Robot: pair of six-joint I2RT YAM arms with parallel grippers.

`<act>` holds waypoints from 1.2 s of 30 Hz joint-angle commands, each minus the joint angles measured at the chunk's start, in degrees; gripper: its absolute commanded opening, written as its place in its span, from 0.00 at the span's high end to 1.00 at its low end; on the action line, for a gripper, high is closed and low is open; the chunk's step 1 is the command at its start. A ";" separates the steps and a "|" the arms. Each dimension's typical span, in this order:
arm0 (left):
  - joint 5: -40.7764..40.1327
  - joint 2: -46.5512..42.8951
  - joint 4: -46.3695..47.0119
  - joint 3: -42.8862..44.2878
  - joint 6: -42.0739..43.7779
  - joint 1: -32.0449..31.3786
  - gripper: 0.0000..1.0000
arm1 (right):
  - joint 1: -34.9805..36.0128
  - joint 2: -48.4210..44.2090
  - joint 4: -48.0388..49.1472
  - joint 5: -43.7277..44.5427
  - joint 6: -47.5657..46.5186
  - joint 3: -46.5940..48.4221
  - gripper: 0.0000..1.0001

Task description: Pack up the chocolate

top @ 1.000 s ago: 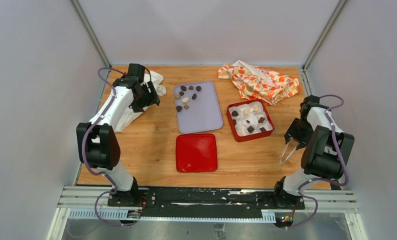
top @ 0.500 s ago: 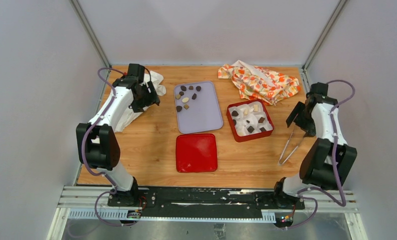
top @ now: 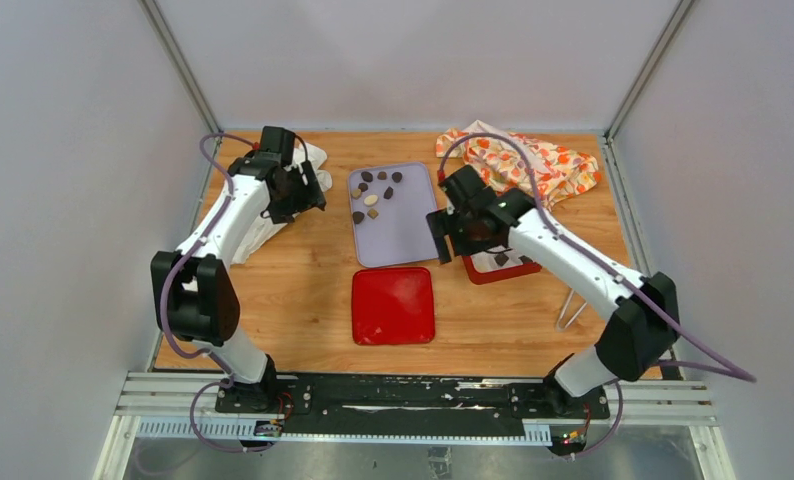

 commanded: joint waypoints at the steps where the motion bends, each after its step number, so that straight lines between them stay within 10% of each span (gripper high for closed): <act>1: -1.65 -3.02 0.24 -0.73 1.54 -0.86 0.23 | 4.63 5.53 1.74 -5.07 4.75 -2.64 0.22; 18: 0.27 -3.61 0.25 -4.01 0.72 -0.86 0.23 | 6.64 20.07 11.16 -10.21 6.03 -8.08 0.41; 36: 3.84 -6.37 0.41 -5.28 4.58 -0.95 0.23 | 6.71 18.67 8.70 -9.45 6.06 -7.45 1.00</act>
